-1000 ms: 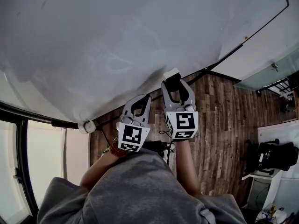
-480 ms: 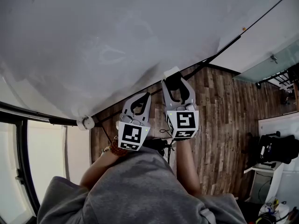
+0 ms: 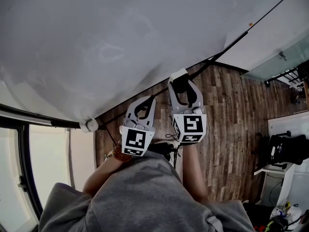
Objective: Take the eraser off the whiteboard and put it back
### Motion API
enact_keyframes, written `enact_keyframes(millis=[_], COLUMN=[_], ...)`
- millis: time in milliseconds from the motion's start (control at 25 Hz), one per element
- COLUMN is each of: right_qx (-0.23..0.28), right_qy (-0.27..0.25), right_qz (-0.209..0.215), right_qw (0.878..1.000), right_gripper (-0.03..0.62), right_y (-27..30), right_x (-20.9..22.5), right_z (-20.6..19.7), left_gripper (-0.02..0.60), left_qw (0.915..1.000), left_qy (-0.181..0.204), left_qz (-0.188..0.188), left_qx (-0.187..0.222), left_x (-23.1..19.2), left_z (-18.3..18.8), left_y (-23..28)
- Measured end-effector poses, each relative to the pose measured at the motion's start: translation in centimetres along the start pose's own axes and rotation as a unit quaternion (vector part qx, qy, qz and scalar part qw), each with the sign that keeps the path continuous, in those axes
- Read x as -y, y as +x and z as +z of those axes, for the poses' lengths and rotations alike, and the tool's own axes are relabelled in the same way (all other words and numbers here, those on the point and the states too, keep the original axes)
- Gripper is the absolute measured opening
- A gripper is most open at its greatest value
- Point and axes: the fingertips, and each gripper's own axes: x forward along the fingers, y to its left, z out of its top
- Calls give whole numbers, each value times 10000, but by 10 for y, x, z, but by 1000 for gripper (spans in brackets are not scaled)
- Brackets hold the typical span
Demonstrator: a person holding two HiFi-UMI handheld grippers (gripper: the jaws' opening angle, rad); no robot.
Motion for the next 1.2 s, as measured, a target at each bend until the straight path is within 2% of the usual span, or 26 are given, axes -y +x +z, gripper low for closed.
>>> enact_keyframes(millis=[1200], right_qx=[46], right_qy=[6], right_qz=[-304], right_qw=[9995], right_gripper=[201], right_y=[-25], right_x=[-10], right_z=[4], left_gripper=[6], left_qw=[9996], left_qy=[84], left_qz=[-278], left_qx=[51], left_x=[8], left_z=[-2], left_y=[-21])
